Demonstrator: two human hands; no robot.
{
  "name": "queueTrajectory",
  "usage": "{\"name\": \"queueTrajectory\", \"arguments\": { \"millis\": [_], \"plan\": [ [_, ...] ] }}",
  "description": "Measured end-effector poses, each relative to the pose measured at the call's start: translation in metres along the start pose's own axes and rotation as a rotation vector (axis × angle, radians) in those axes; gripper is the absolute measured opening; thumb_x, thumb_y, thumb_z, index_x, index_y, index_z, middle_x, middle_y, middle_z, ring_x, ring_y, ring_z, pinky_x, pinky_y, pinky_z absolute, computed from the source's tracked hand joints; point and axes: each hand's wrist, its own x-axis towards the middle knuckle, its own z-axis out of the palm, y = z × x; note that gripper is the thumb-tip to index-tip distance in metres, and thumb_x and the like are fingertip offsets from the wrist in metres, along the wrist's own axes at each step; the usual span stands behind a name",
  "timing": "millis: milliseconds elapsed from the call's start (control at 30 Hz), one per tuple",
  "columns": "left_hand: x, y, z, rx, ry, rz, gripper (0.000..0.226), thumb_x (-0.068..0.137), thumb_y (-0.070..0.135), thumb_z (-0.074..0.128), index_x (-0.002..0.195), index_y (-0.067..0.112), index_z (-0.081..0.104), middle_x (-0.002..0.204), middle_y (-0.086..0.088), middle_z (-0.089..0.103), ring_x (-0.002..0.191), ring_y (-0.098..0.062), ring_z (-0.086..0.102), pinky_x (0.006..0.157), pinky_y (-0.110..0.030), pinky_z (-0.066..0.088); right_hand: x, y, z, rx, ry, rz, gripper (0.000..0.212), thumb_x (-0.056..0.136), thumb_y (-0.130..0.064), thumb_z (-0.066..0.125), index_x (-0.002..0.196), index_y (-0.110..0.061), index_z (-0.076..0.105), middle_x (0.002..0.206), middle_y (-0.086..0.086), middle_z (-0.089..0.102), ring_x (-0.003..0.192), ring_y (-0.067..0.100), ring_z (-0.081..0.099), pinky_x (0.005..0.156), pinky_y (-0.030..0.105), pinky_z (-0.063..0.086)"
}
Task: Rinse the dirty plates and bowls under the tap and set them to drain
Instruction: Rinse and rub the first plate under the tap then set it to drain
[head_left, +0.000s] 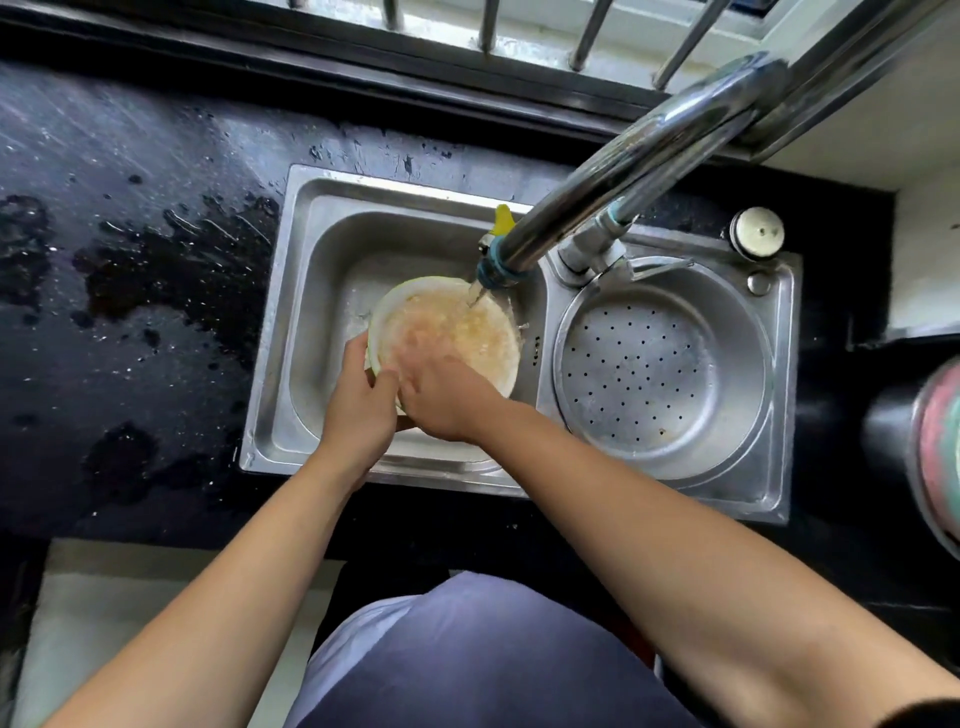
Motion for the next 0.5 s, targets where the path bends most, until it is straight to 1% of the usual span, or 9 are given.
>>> {"name": "queueTrajectory", "arguments": {
  "millis": [67, 133, 200, 233, 300, 367, 433, 467, 500],
  "plan": [
    [0.002, 0.002, -0.007, -0.008, 0.039, 0.004, 0.041, 0.091, 0.030, 0.048, 0.123, 0.054, 0.056, 0.106, 0.009, 0.077, 0.104, -0.024, 0.075, 0.072, -0.049, 0.066, -0.006, 0.002, 0.001, 0.039, -0.078, -0.150, 0.051, 0.107, -0.016, 0.036, 0.157, -0.011, 0.036, 0.170, 0.014, 0.021, 0.157, 0.031, 0.017, 0.126, 0.039, 0.016],
    [0.004, 0.001, -0.014, -0.030, 0.052, 0.013, 0.037, 0.094, 0.030, 0.048, 0.117, 0.058, 0.056, 0.110, 0.013, 0.076, 0.107, -0.022, 0.074, 0.081, -0.058, 0.064, -0.016, 0.015, 0.001, 0.013, -0.164, -0.067, 0.047, 0.104, -0.020, 0.039, 0.150, -0.013, 0.047, 0.163, 0.014, 0.038, 0.150, 0.032, 0.034, 0.119, 0.040, 0.032],
    [0.002, -0.003, -0.014, -0.030, 0.048, 0.013, 0.040, 0.094, 0.028, 0.048, 0.113, 0.063, 0.055, 0.110, 0.018, 0.074, 0.108, -0.020, 0.072, 0.087, -0.062, 0.061, -0.019, 0.025, -0.004, -0.071, -0.146, 0.123, 0.029, 0.098, -0.021, 0.043, 0.116, -0.008, 0.063, 0.137, 0.023, 0.060, 0.122, 0.037, 0.057, 0.096, 0.037, 0.048],
    [0.000, -0.004, -0.011, -0.020, 0.037, 0.014, 0.042, 0.093, 0.028, 0.048, 0.112, 0.065, 0.054, 0.109, 0.018, 0.075, 0.107, -0.019, 0.072, 0.087, -0.061, 0.061, -0.015, 0.026, -0.006, -0.113, -0.143, 0.196, 0.027, 0.097, -0.020, 0.043, 0.111, -0.005, 0.061, 0.133, 0.025, 0.059, 0.117, 0.037, 0.057, 0.095, 0.038, 0.049],
    [-0.004, -0.005, -0.003, -0.023, 0.018, 0.016, 0.045, 0.092, 0.028, 0.049, 0.111, 0.068, 0.053, 0.109, 0.011, 0.077, 0.105, -0.021, 0.074, 0.087, -0.060, 0.061, -0.007, 0.017, -0.007, -0.101, -0.124, 0.218, 0.040, 0.099, -0.020, 0.042, 0.133, 0.000, 0.051, 0.147, 0.025, 0.045, 0.133, 0.038, 0.045, 0.110, 0.043, 0.042],
    [-0.004, -0.004, 0.001, -0.049, 0.024, 0.014, 0.045, 0.092, 0.026, 0.050, 0.115, 0.064, 0.055, 0.108, 0.007, 0.078, 0.102, -0.022, 0.075, 0.082, -0.058, 0.063, -0.006, -0.001, -0.007, 0.049, -0.088, 0.077, 0.048, 0.101, -0.015, 0.042, 0.147, -0.003, 0.042, 0.157, 0.023, 0.037, 0.144, 0.038, 0.037, 0.117, 0.042, 0.034],
    [-0.001, -0.003, -0.003, -0.084, 0.050, -0.006, 0.045, 0.093, 0.022, 0.049, 0.125, 0.053, 0.056, 0.105, 0.011, 0.077, 0.101, -0.019, 0.076, 0.074, -0.053, 0.066, -0.012, -0.003, -0.002, 0.099, -0.108, -0.050, 0.043, 0.100, -0.010, 0.042, 0.142, -0.009, 0.053, 0.159, 0.018, 0.042, 0.145, 0.035, 0.039, 0.117, 0.039, 0.034],
    [0.000, -0.004, -0.006, -0.103, 0.063, -0.017, 0.045, 0.094, 0.022, 0.048, 0.130, 0.048, 0.054, 0.105, 0.014, 0.077, 0.103, -0.020, 0.075, 0.072, -0.051, 0.066, -0.016, 0.001, 0.000, 0.064, -0.147, -0.038, 0.038, 0.100, -0.013, 0.042, 0.133, -0.010, 0.060, 0.150, 0.018, 0.053, 0.140, 0.035, 0.045, 0.111, 0.040, 0.040],
    [0.000, -0.005, -0.009, -0.111, 0.070, -0.026, 0.044, 0.095, 0.023, 0.048, 0.133, 0.045, 0.052, 0.106, 0.018, 0.075, 0.107, -0.020, 0.074, 0.075, -0.051, 0.066, -0.020, 0.005, -0.001, 0.005, -0.172, 0.006, 0.029, 0.098, -0.016, 0.043, 0.119, -0.010, 0.064, 0.130, 0.017, 0.065, 0.129, 0.038, 0.054, 0.098, 0.041, 0.047]
  ]
}}
